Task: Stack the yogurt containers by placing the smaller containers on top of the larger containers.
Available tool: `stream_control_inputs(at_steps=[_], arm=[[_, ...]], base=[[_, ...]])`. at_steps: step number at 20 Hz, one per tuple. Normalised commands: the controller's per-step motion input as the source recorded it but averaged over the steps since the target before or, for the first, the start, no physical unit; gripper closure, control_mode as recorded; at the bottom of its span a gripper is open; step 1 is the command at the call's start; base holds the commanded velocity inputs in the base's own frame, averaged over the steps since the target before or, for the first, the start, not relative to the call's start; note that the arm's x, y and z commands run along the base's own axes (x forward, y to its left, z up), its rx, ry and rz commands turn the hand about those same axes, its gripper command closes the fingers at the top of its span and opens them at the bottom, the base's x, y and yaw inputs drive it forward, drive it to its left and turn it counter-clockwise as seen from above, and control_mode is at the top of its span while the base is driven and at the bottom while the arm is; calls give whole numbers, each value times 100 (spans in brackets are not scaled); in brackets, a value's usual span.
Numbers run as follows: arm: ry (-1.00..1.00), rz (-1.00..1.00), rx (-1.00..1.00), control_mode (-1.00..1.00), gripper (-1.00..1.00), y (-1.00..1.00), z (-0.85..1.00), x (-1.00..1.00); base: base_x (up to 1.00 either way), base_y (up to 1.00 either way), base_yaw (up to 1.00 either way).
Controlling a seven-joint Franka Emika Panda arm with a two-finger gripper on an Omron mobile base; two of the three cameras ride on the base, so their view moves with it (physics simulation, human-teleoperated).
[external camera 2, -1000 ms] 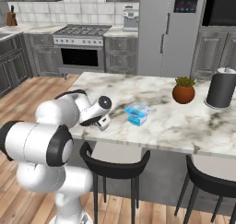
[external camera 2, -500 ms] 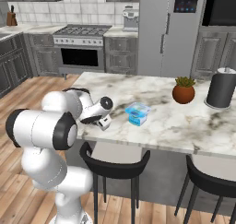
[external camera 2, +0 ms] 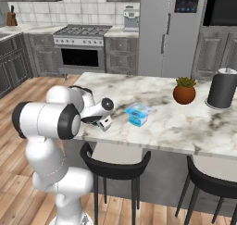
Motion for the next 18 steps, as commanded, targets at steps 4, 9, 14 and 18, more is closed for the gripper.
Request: stream_control_inputs(at_steps=[4,9,14,18], arm=[[0,0,0,-100,-100,3,-14,16],[0,0,0,-100,-100,2,-13,17],[0,0,0,-100,-100,0,-9,17],[0,0,0,-100,-100,0,-8,17]], base=[[0,0,0],[0,0,0],[0,0,0],[0,0,0]])
